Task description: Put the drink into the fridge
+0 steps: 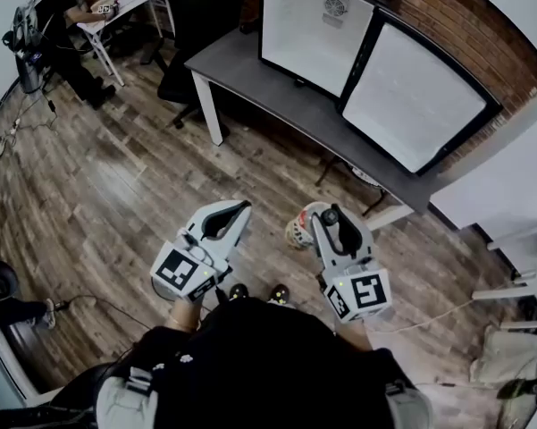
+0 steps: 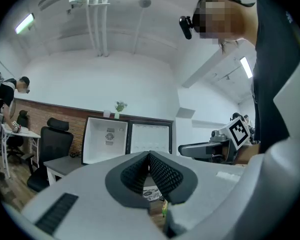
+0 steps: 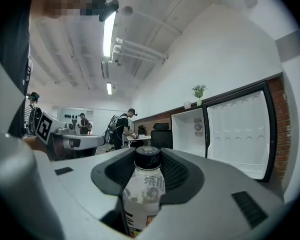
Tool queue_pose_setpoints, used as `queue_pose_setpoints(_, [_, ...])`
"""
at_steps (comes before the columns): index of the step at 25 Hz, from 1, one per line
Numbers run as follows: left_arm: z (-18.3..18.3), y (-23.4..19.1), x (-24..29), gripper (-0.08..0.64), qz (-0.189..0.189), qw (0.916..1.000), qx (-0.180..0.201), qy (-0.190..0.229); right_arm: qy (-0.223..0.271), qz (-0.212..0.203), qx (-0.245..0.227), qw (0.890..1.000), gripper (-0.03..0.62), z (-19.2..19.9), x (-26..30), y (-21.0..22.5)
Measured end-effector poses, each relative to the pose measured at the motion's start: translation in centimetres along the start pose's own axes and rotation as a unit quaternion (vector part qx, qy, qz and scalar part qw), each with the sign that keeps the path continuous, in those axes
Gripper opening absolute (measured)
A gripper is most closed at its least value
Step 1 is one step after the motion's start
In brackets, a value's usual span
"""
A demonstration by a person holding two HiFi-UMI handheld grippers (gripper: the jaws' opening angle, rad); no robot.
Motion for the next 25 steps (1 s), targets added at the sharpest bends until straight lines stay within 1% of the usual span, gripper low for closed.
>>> queue_pose_setpoints(3, [0.0,0.5,0.4,0.003,-0.001,0.9999,0.010,0.009,0.001,-0.003,0.004,1.000,0.152,0.2,-0.4,0.6])
queue_pose_setpoints(6, [0.3,1.2,1.1,0.003,-0.006,1.0000,0.004,-0.002,0.000,-0.006,0.008,1.000,0.152,0.3,-0.7,1.4])
queue_pose_setpoints(10, [0.4,2.1,2.1,0.003,-0.005,0.9999,0.012,0.005,-0.004,-0.010,0.012,1.000,0.152,0.6,-1.4,2.5])
queue_pose_setpoints(14, [0.8,3.3,2.7,0.003,-0.014,0.9998,0.008,-0.007,-0.003,-0.019,0.015,1.000,0.152,0.7,-2.2,3.6])
queue_pose_setpoints(19, [1.8,4.8,3.4,0.003,-0.018,0.9997,0.013,-0.007,-0.001,-0.030,0.018,0.999,0.152,1.2,-3.1,4.7])
queue_pose_setpoints(25, [1.5,5.7,3.9,0.003,-0.024,0.9994,0.025,-0.010,0.003,-0.030,0.026,0.999,0.153,1.6,-3.6,5.8])
Point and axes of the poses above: the fingertips, and each gripper's own axes: x forward along the fingers, y to its right, z out of its underside, the point moved 6 cm from there along -x, backward along the fingers, and after that the axes turned 6 degrees about y, right-handed, at the moved point
